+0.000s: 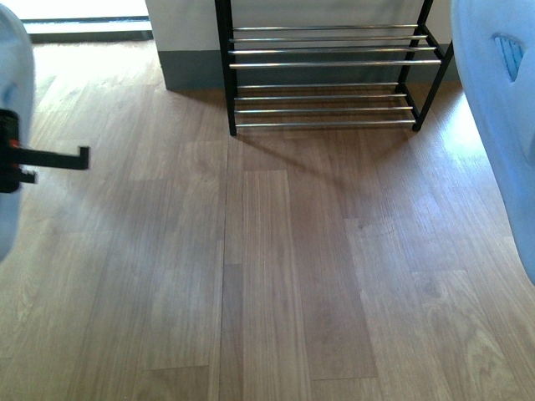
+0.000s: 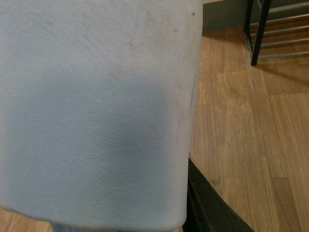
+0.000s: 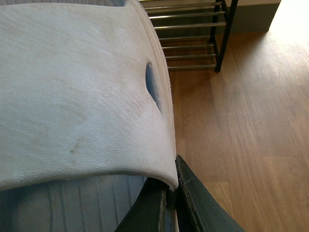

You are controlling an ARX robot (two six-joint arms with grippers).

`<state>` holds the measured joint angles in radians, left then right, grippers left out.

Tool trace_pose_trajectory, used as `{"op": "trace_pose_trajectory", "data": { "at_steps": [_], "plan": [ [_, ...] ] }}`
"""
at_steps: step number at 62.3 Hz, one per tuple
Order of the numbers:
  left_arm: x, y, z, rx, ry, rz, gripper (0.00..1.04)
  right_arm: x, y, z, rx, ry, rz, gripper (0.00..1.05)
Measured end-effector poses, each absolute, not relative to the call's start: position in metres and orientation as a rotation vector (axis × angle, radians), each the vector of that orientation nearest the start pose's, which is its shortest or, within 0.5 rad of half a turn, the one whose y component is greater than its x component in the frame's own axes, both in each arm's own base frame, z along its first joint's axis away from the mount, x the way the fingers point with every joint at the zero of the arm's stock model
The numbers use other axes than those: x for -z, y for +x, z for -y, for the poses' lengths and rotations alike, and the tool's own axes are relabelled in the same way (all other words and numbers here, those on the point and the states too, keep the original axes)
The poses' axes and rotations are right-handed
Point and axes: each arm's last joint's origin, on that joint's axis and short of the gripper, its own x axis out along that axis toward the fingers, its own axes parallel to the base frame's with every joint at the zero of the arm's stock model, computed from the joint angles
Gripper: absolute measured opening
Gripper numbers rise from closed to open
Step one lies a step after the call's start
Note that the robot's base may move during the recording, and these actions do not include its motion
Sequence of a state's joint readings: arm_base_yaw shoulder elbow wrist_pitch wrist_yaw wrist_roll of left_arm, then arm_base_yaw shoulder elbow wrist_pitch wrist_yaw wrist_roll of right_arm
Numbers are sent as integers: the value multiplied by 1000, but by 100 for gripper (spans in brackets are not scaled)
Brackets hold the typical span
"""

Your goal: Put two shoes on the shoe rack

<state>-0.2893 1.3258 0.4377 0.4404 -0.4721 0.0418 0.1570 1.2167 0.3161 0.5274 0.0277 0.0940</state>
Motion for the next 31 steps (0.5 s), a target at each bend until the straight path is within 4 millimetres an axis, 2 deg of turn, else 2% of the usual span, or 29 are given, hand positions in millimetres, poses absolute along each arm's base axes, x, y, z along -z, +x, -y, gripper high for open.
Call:
{"op": "trace_pose_trajectory", "data": {
  "at_steps": [31],
  "plan": [
    [-167,235,56,-169,214,-422,2,-161,215,-33,-111,59,-378,2]
  ]
}}
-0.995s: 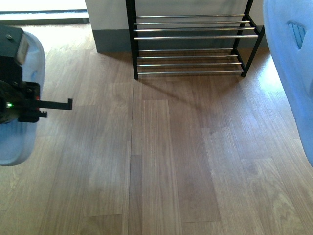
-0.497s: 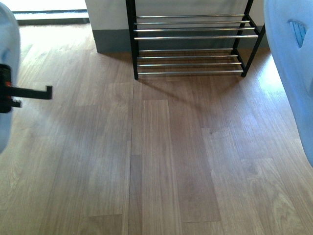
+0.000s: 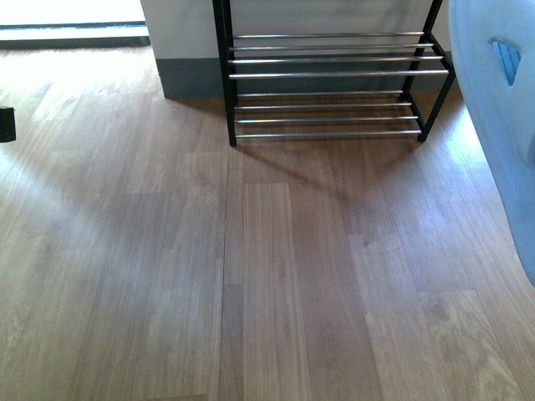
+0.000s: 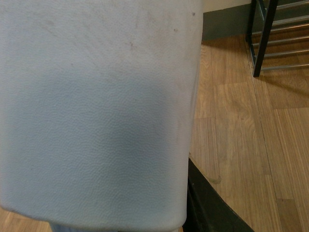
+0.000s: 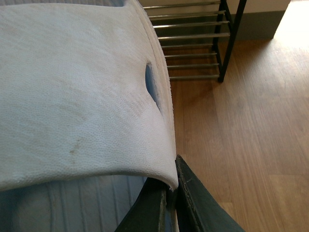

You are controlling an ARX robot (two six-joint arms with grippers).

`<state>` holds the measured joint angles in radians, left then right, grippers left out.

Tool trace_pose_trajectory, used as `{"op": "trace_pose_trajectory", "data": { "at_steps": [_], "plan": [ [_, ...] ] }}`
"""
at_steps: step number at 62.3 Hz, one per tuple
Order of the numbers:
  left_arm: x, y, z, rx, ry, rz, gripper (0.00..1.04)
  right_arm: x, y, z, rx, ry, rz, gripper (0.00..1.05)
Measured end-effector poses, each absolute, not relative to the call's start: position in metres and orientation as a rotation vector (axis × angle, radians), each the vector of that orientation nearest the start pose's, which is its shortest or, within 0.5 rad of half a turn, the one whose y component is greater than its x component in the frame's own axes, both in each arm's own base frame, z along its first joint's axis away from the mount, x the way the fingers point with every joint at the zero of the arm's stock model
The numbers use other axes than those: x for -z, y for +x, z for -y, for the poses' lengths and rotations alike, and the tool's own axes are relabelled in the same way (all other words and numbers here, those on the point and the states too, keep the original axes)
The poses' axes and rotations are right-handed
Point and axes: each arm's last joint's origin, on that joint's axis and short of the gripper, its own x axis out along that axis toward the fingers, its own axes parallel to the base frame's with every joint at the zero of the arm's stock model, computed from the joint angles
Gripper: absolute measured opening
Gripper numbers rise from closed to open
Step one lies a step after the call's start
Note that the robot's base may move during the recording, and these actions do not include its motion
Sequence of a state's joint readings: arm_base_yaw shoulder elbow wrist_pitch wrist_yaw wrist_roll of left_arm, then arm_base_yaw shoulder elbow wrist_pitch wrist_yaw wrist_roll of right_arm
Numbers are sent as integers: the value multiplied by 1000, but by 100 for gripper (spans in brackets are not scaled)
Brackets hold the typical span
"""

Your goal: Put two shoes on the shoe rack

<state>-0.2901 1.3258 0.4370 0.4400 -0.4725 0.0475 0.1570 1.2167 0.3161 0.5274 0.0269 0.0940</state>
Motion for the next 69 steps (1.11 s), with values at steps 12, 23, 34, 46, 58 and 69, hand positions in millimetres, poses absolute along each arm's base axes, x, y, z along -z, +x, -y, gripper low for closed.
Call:
{"op": "trace_pose_trajectory", "data": {
  "at_steps": [12,23,34,46,58,69],
  "plan": [
    [-167,235,56,-169,215,-422,2,-161,215,-33,-111,58,-378,2],
    [-167,235,56,-170,215,-422,2,-161,215,-33,-111,59,-378,2],
    [-167,235,56,-169,215,-422,2,-161,215,-33,-110,58,-378,2],
    [-167,235,56,-169,215,-422,2,-161,215,-33,-111,58,-378,2],
    [-167,235,56,-169,215,-422,2,-161,215,-33,-111,59,-378,2],
    [-167,235,56,-169,215,-422,2,-161,215,-33,-109,58,-378,2]
  ]
}}
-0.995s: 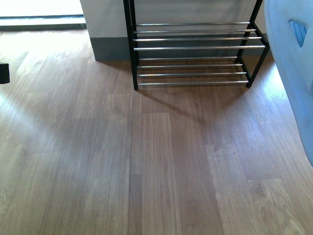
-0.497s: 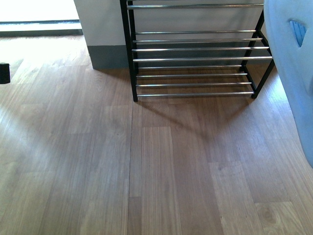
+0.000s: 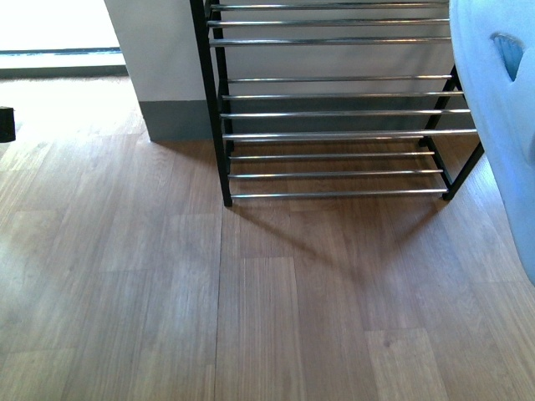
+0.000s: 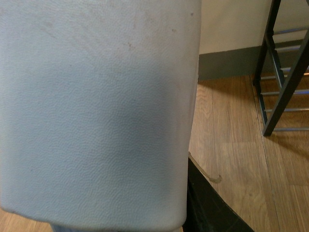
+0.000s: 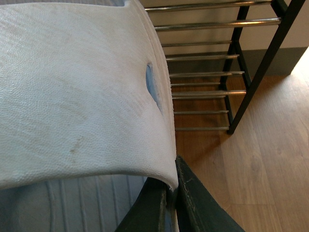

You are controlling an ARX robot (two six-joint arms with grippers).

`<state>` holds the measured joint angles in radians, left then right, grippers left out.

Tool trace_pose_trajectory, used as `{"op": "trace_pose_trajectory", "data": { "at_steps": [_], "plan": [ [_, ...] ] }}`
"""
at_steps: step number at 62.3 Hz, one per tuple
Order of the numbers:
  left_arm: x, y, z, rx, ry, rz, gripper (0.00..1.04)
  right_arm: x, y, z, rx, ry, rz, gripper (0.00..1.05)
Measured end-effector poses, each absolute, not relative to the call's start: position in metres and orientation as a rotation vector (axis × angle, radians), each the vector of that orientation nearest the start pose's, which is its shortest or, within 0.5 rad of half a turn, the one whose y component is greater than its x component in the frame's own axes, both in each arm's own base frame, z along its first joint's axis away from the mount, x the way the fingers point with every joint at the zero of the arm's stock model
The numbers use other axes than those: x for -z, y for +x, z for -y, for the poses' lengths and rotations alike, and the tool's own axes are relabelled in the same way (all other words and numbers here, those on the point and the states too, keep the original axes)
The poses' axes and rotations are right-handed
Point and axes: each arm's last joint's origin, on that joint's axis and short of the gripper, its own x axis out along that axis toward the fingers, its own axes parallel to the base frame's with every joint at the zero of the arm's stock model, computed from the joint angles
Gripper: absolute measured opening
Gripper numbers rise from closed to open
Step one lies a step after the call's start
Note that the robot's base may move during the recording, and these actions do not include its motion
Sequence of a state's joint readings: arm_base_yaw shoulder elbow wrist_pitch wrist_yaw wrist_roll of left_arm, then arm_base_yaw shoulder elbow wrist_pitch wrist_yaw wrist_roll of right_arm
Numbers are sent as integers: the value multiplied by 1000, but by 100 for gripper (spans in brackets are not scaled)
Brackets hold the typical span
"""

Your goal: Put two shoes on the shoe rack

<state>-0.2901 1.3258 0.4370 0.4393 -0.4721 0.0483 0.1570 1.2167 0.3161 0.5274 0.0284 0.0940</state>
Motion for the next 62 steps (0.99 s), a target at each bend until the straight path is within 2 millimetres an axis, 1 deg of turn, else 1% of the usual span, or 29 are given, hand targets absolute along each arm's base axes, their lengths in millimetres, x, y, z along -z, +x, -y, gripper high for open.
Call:
{"op": "trace_pose_trajectory", "data": {
  "at_steps": [62],
  "plan": [
    [-166,235,56,-169,217,-426,2,-160,215,-33,-110,58,-381,2]
  ]
}}
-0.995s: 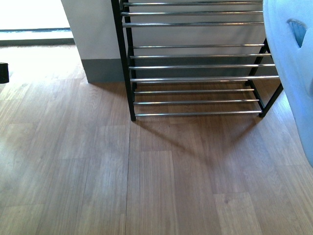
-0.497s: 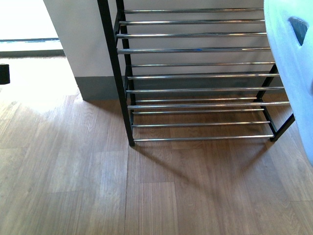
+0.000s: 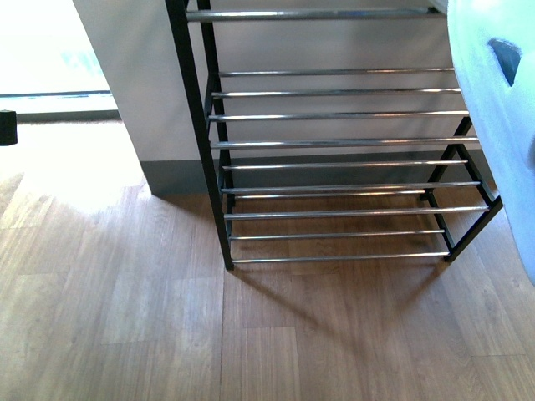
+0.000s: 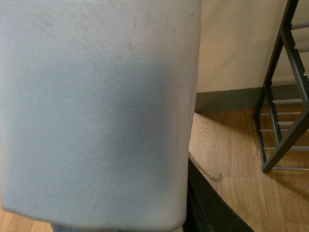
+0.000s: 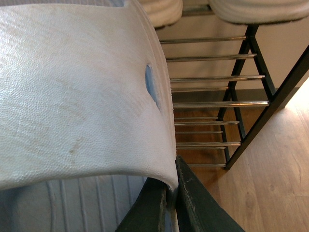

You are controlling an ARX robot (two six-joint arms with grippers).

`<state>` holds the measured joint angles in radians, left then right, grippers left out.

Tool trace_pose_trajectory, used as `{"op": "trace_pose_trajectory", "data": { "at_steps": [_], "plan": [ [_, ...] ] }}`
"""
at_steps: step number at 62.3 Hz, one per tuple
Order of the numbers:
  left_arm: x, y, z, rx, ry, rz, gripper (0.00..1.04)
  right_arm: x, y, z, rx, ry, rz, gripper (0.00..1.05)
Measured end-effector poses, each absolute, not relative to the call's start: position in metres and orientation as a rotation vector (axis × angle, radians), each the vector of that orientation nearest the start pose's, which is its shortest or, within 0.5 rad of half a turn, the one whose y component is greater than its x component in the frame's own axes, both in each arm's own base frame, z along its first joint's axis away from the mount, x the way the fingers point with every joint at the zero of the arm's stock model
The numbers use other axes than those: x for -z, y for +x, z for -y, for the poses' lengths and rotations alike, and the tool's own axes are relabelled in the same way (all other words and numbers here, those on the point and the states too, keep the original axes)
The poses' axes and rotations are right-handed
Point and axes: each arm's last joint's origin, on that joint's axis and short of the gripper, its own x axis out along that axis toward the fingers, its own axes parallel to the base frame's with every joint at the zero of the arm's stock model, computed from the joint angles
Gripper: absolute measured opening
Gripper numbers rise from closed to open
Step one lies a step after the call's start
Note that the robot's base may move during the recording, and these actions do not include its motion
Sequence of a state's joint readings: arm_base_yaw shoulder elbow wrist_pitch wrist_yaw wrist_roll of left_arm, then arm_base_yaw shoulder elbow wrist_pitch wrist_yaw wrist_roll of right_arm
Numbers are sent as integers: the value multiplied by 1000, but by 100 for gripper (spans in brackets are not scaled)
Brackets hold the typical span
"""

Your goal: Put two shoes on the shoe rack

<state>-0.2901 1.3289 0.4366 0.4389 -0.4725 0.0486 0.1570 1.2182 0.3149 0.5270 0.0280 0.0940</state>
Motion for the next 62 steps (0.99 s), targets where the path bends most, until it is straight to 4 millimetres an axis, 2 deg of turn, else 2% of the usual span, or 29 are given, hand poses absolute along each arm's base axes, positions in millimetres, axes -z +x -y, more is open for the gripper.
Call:
{"op": "trace_pose_trajectory", "data": {
  "at_steps": [50,53,56,62],
  "plan": [
    [-166,235,56,-169,217,-425,2,-160,216,-34,-131,62,-368,2],
    [-166,235,56,-170,217,-425,2,-161,220,-38,-242,82,-272,2],
    [-166,235,56,-170,217,-424,2,-164,227,-43,-280,87,-229,2],
    [-166,235,57,-168,217,-425,2,-166,244,-59,-335,97,-280,2]
  ]
}}
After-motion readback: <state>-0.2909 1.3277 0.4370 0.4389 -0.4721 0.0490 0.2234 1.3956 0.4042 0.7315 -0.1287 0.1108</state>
